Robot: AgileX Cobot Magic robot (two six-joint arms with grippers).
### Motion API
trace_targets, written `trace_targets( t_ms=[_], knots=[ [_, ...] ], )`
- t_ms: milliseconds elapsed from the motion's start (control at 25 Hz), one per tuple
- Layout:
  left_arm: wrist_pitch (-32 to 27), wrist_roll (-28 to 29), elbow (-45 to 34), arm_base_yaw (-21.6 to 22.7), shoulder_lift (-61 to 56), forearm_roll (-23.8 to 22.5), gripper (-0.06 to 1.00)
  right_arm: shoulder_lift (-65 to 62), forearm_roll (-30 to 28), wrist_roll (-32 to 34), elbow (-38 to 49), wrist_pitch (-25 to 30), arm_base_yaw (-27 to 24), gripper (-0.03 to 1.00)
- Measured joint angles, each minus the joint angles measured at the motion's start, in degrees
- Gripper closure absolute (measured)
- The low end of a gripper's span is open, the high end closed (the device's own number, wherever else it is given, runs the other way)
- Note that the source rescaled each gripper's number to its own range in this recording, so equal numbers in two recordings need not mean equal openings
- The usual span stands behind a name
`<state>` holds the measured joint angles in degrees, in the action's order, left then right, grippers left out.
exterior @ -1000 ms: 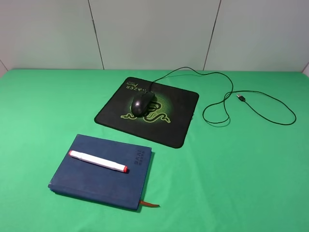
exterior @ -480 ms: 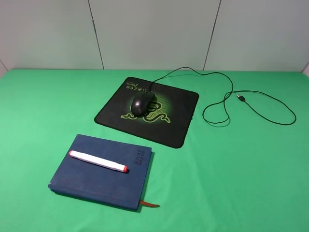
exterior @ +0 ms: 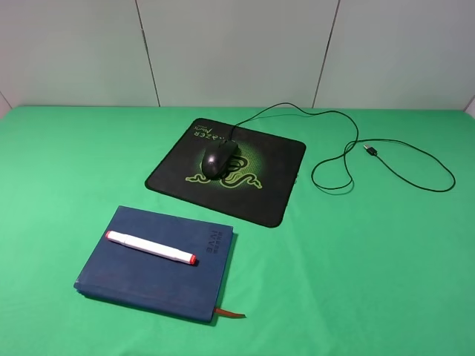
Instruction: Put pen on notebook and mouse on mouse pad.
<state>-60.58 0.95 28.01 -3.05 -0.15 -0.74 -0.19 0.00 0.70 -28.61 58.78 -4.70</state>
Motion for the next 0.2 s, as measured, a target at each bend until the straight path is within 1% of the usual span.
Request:
trace_targets(
  t_ms=[200],
  knots=[
    [0.0, 0.0, 0.0, 0.0, 0.0, 0.0, -0.05, 0.0, 0.0, 0.0, 0.0, 0.0, 0.0, -0.03]
  ],
)
